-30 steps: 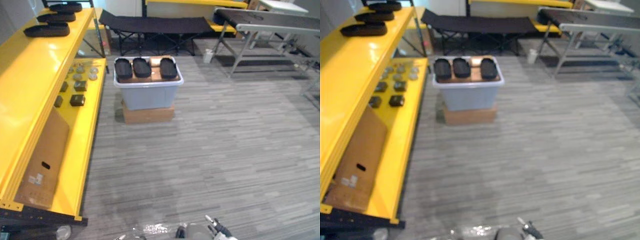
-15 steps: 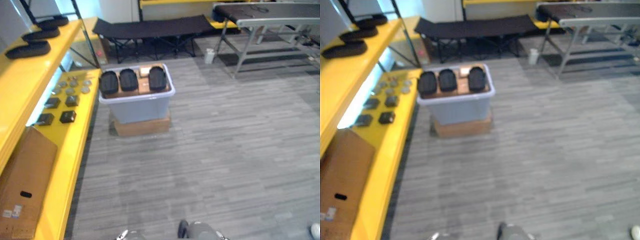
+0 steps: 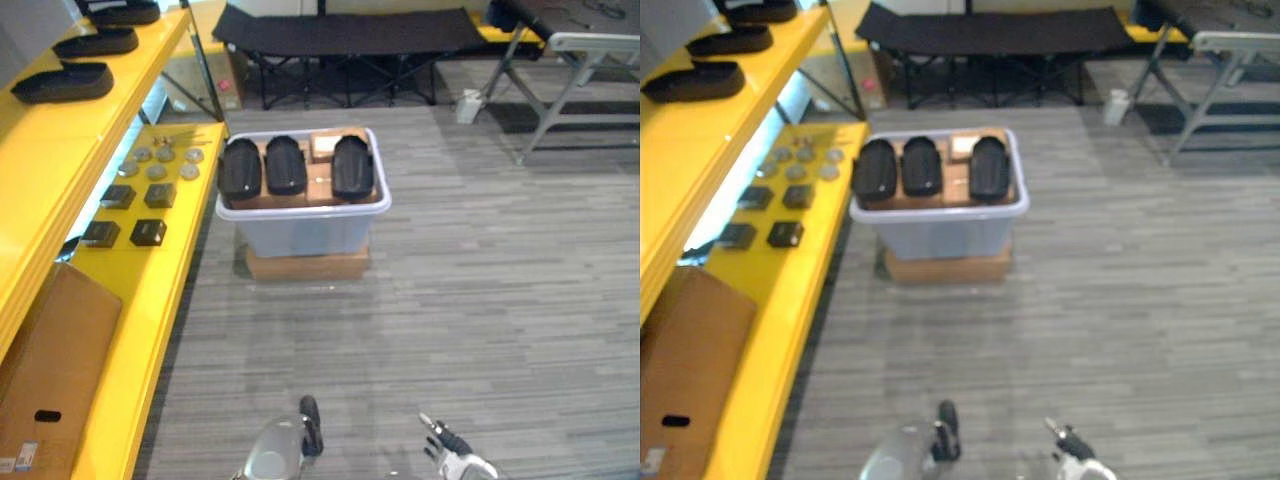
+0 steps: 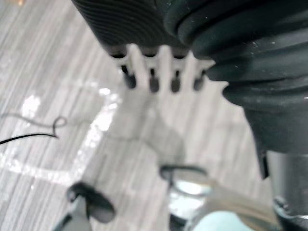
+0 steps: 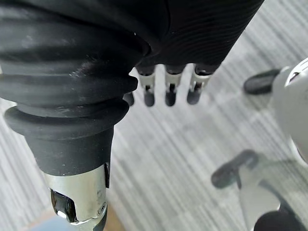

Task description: Walk over and take plastic housings, then place them on the shelf

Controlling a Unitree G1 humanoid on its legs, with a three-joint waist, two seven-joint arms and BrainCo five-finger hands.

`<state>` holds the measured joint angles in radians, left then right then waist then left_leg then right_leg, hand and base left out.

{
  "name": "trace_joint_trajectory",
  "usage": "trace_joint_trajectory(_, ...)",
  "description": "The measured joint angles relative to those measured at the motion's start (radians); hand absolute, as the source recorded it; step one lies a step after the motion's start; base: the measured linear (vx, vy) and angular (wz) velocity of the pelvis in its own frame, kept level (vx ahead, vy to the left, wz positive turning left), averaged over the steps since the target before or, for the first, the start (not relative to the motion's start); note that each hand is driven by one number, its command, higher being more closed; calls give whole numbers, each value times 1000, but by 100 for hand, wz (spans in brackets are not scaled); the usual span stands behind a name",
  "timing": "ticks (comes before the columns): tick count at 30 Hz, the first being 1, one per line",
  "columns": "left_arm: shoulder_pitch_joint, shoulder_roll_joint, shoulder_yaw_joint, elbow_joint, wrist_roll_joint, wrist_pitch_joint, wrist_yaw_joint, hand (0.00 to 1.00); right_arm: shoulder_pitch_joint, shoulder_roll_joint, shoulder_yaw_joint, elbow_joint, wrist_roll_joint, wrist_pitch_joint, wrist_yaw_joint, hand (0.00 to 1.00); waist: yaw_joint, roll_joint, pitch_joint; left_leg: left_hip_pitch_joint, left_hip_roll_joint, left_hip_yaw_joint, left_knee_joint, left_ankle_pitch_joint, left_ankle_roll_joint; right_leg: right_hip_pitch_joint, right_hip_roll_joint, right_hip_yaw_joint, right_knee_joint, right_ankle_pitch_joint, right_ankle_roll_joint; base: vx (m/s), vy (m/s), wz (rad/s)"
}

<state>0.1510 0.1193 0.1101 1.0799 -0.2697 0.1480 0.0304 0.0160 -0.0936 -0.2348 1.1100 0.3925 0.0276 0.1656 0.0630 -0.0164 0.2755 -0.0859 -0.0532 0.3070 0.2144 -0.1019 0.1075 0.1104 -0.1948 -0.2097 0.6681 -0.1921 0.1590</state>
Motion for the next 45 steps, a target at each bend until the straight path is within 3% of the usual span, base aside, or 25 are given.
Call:
trace_joint_trajectory(1,1,7,-6,0,-6,-8,10,0,10,15,-15,-4,-14,-12,-3,0,-1,-6,-2,59,-13,-2,-28,-9,-2,-55,-32,-12,127,-20,-5,382,126,4)
trace_joint_trajectory(2,-1,14,-13,0,-14,-16,19,0,9,8,-20,-5,-19,-11,6,0,-10,-8,-3,119,-15,-5,-49,-16,-7,-85,-40,-41,139,-56,-16,457,121,9)
trace_joint_trajectory(4,-23,23,-18,-4,-42,-29,26,0,10,11,-19,-3,-26,-15,11,0,-23,1,-3,170,-8,-31,-73,-22,-16,-111,-24,-89,31,-96,-39,349,31,33)
trace_joint_trajectory(5,-55,30,-27,-10,-48,-46,28,0,10,22,-19,-5,-27,-29,15,0,-27,0,-9,183,3,-54,-77,-34,-31,-140,4,-91,-107,-99,-47,354,-40,53)
trace_joint_trajectory(7,-117,30,-47,-19,-77,-60,28,0,9,25,-19,-10,-26,-55,19,0,-29,3,-10,193,27,-91,-82,-60,-38,-203,39,-70,-322,-53,-32,270,-51,46)
trace_joint_trajectory(9,-157,19,-44,-21,-98,-70,29,0,7,25,-19,-14,-26,-70,31,0,-36,2,-11,217,42,-123,-76,-96,-64,-250,58,-44,-500,68,-35,296,-93,40)
trace_joint_trajectory(11,-146,-4,-43,-22,-111,-67,29,0,10,25,-17,-17,-28,-70,35,0,-51,0,-14,246,49,-147,-29,-160,-81,-248,63,-22,-514,124,-58,384,-193,40)
trace_joint_trajectory(13,-126,-15,-25,-35,-117,-61,33,0,10,25,0,-17,-34,-66,33,0,-49,-3,-23,259,58,-164,44,-236,-105,-247,78,0,-469,137,-89,461,-270,35)
trace_joint_trajectory(14,-106,-36,9,-42,-119,-50,41,0,13,21,3,-17,-35,-61,27,0,-49,20,-39,258,89,-183,106,-280,-140,-248,102,5,-432,171,-119,419,-241,34)
trace_joint_trajectory(15,-95,-44,29,-43,-121,-45,44,0,18,19,3,-18,-35,-56,26,0,-51,24,-56,238,108,-188,171,-292,-163,-243,110,-8,-426,181,-124,495,-295,52)
trace_joint_trajectory(17,-89,-91,110,-63,-126,-37,47,0,35,-4,21,-28,-33,-35,25,0,-43,69,-66,62,191,-193,557,-216,-211,-196,153,-38,-435,153,-155,459,-259,32)
trace_joint_trajectory(19,-92,-110,152,-64,-126,-37,47,0,39,-26,19,-25,-32,-17,22,0,-26,99,-62,-47,277,-184,769,-205,-206,-92,179,-45,-472,144,-168,482,-187,-9)
trace_joint_trajectory(22,-95,-88,138,-62,-123,-37,33,0,48,-15,9,-26,-32,-23,15,0,-29,71,-58,-40,288,-122,572,-206,-204,1,141,-40,-532,145,-166,390,-86,-14)
trace_joint_trajectory(23,-96,-80,127,-60,-115,-37,31,0,53,-10,-2,-28,-23,-32,13,0,-39,63,-57,-32,283,-87,381,-185,-214,31,123,-44,-559,144,-148,348,28,-1)
trace_joint_trajectory(24,-95,-79,102,-51,-111,-39,32,0,69,-20,-5,-38,-25,-54,14,0,-53,81,-58,-23,278,-85,140,-19,-202,46,129,-48,-576,128,-116,330,68,1)
trace_joint_trajectory(25,-95,-84,101,-43,-110,-39,33,0,79,-29,-10,-48,-25,-59,16,0,-56,95,-62,-28,281,-97,77,89,-206,48,142,-48,-576,114,-102,326,135,13)
trace_joint_trajectory(27,-103,-54,70,-36,-102,-41,35,0,89,-7,-8,-51,-79,-91,24,0,-61,51,-76,-1,227,-102,-2,101,-199,44,100,-56,-573,102,-86,219,129,22)
trace_joint_trajectory(28,-112,-28,33,-37,-100,-43,37,0,98,9,5,-54,-140,-124,37,0,-67,6,-82,34,183,-101,-114,154,-193,35,65,-68,-572,89,-71,161,89,31)
trace_joint_trajectory(30,-116,-7,-21,-42,-63,-46,40,0,102,17,65,-70,-277,-207,75,0,-72,-30,-87,74,127,-109,-279,233,-177,13,37,-93,-573,77,-54,137,77,39)
trace_joint_trajectory(32,-128,4,-55,-50,-54,-46,43,0,109,2,195,-137,-362,-272,111,0,-70,-35,-75,73,103,-131,-300,244,-174,16,16,-117,-571,70,-43,84,58,38)
trace_joint_trajectory(35,-133,14,-121,-60,-33,-44,55,0,72,-62,557,-360,-468,-374,177,0,-68,-28,-67,67,77,-155,-305,243,-172,30,-6,-144,-572,60,-31,39,28,30)
trace_joint_trajectory(36,-139,23,-144,-60,-32,-44,56,0,22,-73,718,-448,-487,-405,202,0,-57,-27,-67,62,77,-161,-305,243,-172,29,-5,-148,-572,58,-32,7,-8,21)
trace_joint_trajectory(38,-159,26,-178,-60,-18,-45,54,0,-69,-70,922,-587,-480,-429,220,0,-28,-30,-65,59,79,-164,-305,242,-172,29,-1,-151,-574,57,-34,-1,-33,9)
trace_joint_trajectory(41,-178,31,-202,-61,14,-47,53,0,-187,-30,1043,-807,-435,-435,207,0,-12,-40,-60,49,77,-178,-305,242,-172,32,0,-166,-574,58,-35,6,-29,17)
trace_joint_trajectory(45,-179,38,-210,-67,56,-74,46,0,-387,25,894,-986,-360,-349,8,0,-8,-42,-48,51,99,-166,-299,243,-171,23,12,-131,-568,90,-81,-25,15,-7)
